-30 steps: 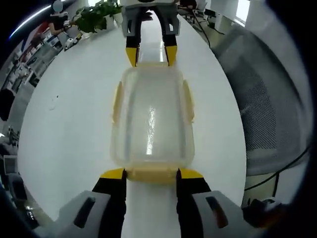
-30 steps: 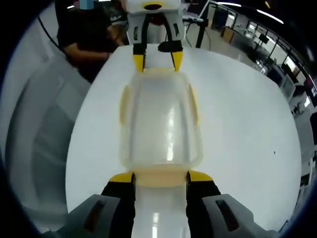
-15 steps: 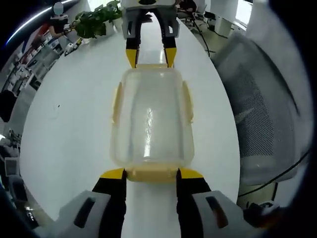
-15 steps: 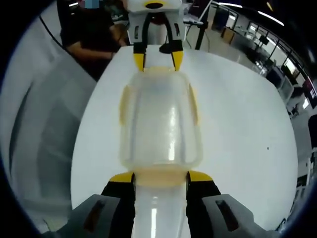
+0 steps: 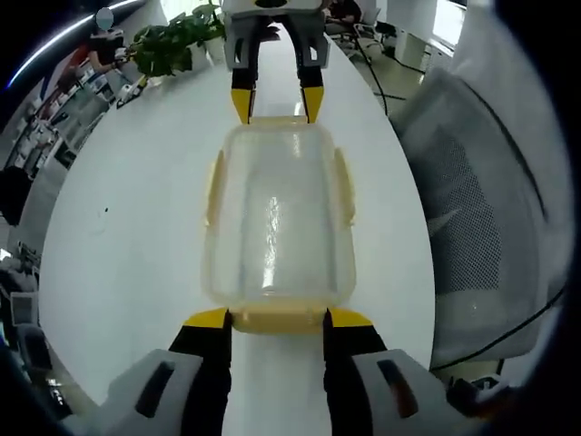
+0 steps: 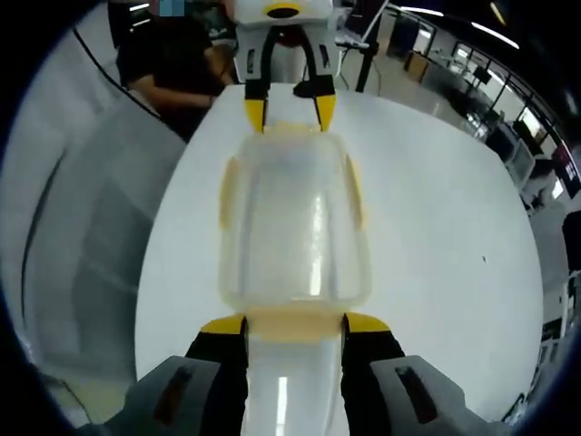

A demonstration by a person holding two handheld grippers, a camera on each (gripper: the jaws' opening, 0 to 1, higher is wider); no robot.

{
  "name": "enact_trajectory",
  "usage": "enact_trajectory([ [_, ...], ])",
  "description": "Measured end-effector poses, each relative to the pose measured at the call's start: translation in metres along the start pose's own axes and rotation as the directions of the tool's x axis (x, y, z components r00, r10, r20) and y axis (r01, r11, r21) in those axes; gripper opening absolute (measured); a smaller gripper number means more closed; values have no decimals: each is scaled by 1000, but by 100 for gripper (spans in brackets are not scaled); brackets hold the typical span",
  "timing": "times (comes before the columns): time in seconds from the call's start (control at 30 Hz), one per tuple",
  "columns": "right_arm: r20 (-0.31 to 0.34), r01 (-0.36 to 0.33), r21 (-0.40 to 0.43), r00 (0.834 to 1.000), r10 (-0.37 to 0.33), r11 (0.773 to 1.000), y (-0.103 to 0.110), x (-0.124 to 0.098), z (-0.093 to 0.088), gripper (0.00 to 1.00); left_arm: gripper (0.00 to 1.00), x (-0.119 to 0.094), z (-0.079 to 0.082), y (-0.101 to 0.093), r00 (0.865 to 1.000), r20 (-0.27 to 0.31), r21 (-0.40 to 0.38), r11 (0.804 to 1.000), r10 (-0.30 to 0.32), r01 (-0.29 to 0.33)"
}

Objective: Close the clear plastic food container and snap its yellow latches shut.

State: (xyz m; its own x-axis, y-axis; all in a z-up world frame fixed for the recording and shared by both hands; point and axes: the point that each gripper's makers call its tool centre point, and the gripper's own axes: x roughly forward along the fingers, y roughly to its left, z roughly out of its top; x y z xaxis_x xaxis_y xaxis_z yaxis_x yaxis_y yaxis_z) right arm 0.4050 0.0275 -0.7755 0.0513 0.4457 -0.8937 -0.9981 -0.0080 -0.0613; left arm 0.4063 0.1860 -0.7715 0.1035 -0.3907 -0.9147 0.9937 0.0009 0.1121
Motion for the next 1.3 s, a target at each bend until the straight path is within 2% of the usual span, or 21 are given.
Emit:
enact_trajectory([
  [0.37, 3, 4, 17, 1000, -4, 1000, 2, -13, -25, 38, 39, 9, 27, 1, 1000, -10, 15, 1000, -8, 8],
  [1.3, 9, 4, 27, 1000, -4, 1000, 5, -32, -75, 38, 39, 34, 74, -1, 1000, -9, 11, 1000, -20, 20],
])
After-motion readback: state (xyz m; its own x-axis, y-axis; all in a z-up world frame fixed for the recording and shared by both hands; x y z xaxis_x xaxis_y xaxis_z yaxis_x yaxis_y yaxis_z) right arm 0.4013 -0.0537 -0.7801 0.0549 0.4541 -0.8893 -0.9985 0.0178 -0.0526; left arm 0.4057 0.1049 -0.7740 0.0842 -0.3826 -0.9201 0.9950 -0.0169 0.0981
